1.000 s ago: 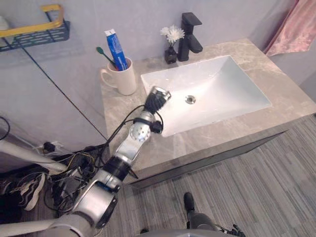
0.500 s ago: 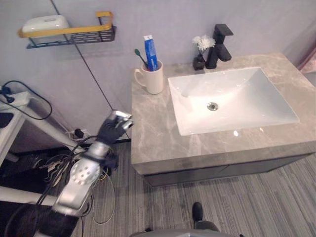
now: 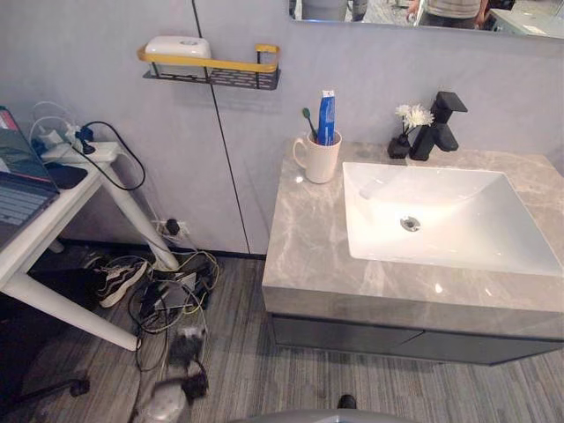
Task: Organize washtable
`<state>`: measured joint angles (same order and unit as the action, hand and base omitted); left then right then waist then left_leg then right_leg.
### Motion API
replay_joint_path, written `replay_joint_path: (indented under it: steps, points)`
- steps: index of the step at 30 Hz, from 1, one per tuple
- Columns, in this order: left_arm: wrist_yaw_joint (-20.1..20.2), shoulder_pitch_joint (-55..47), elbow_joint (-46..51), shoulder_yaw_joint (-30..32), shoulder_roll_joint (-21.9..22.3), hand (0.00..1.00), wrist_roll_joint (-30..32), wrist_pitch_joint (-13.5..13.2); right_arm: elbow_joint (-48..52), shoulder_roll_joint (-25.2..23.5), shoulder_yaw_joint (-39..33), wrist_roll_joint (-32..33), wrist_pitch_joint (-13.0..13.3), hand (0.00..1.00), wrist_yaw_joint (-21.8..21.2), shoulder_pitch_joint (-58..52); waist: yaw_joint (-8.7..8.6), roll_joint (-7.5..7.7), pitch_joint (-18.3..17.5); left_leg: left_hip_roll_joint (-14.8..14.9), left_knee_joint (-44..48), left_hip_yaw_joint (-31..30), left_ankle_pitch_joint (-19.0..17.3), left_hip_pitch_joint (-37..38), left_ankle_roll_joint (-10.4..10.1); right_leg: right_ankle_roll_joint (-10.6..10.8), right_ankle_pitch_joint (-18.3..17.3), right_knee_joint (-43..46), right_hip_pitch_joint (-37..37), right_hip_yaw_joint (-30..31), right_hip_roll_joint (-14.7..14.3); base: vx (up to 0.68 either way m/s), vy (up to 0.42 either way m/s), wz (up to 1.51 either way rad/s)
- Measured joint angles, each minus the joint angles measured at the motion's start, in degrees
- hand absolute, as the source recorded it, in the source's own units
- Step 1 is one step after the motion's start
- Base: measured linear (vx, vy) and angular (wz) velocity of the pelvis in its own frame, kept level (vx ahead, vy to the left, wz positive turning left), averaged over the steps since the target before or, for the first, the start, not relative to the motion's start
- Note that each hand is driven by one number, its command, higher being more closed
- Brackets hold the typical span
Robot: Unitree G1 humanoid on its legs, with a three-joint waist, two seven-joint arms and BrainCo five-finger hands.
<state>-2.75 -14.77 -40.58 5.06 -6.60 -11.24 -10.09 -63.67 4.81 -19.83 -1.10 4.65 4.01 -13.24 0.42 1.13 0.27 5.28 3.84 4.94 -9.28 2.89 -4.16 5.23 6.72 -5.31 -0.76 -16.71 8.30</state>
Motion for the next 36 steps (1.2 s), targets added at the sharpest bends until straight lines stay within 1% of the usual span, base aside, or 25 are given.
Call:
replay_joint_path:
  steps: [2, 4, 8, 12, 16, 17, 23, 25, 29, 36]
  points:
    - [-0.08, 1.37, -7.14, 0.8, 0.19, 1.0, 1.34, 1.15, -0.07, -0.4, 0.03, -0.08, -0.06, 0.0, 0.0, 0.38, 0.01, 0.33, -0.18, 0.0, -0.12, -0.19, 0.06, 0.35, 0.01, 0.02, -0.1, 0.0, 0.21, 0.0, -0.01, 0.04, -0.003, 0.04]
    - [-0.49, 3.15, -15.35, 3.32, 0.35, 1.0, 3.0, 2.41, -0.09, -0.88, 0.15, -0.1, -0.3, 0.0, 0.05, 0.9, -0.11, 0.58, -0.2, -0.04, -0.51, -0.05, 0.15, 1.2, 0.04, 0.04, -0.19, -0.01, 0.7, 0.06, 0.01, 0.04, 0.005, -0.02]
    - [-0.34, 3.84, -18.77, 4.74, -0.12, 1.0, 6.27, 3.9, -0.71, -0.89, 0.76, -0.11, -0.34, 0.0, 0.06, 1.13, -0.28, 0.52, -0.13, -0.11, -0.83, 0.45, 0.15, 1.88, 0.05, 0.13, -0.26, -0.02, 0.95, 0.23, 0.05, 0.01, 0.008, -0.06]
    - [0.92, 5.05, -20.88, 5.06, -0.12, 1.0, 5.98, 4.81, -2.32, -0.59, 0.82, -0.11, -0.49, 0.0, -0.08, 2.63, -0.66, 0.37, -0.05, -0.04, -0.96, 0.87, 0.14, 2.23, 0.04, 0.14, -0.26, -0.11, 1.01, 0.49, -0.05, 0.0, -0.001, -0.05]
    - [1.28, 5.85, -22.48, 4.02, -0.32, 1.0, 5.95, 4.78, -2.35, -0.62, 0.84, -0.05, -0.49, 0.0, -0.22, 2.67, -0.82, 0.27, -0.08, -0.05, -1.07, 1.08, 0.14, 2.48, 0.04, 0.16, -0.25, -0.28, 1.08, 0.67, -0.05, -0.01, 0.003, -0.03]
    - [1.28, 5.87, -22.54, 3.96, -0.34, 0.0, 5.94, 4.77, -2.51, -0.62, 0.83, -0.05, -0.48, 0.0, -0.24, 2.74, -0.84, 0.26, -0.08, -0.05, -1.08, 1.12, 0.14, 2.53, 0.04, 0.16, -0.25, -0.29, 1.09, 0.71, -0.06, 0.0, 0.0, 0.0]
    - [1.59, 6.41, -24.7, 3.47, -0.6, 0.0, 5.82, 4.8, -4.18, -0.56, 0.7, -0.02, -0.47, 0.0, -0.43, 3.52, -0.83, -0.02, 0.16, -0.01, -1.61, 1.65, 0.14, 3.71, 0.04, 0.18, -0.26, -0.38, 1.68, 1.15, -0.18, 0.0, 0.002, -0.04]
    - [2.38, 6.42, -25.22, 3.4, -0.69, 0.0, 6.02, 4.93, -4.27, -0.51, 0.45, -0.03, -0.52, 0.0, -0.82, 3.58, -0.86, -0.14, 0.19, -0.06, -1.72, 1.94, 0.11, 3.97, 0.06, 0.24, -0.28, -0.4, 1.76, 1.44, -0.14, 0.0, 0.01, -0.06]
    - [2.49, 7.03, -26.83, 1.71, -1.24, 0.0, 6.04, 5.06, -4.42, -0.51, -0.28, -0.04, -1.23, 0.0, -1.48, 3.79, -0.93, -0.28, 0.27, -0.03, -1.73, 1.96, 0.11, 3.98, 0.06, 0.25, -0.28, -0.4, 1.75, 1.46, -0.17, 0.0, 0.0, 0.0]
    - [2.62, 7.17, -26.94, 1.71, -1.25, 0.0, 6.06, 5.26, -4.43, -0.53, -0.61, 0.01, -1.4, 0.0, -1.66, 3.82, -0.92, -0.31, 0.3, -0.05, -1.82, 1.74, 0.11, 4.02, 0.06, 0.3, -0.33, -0.4, 1.85, 1.26, -0.16, 0.0, 0.0, 0.0]
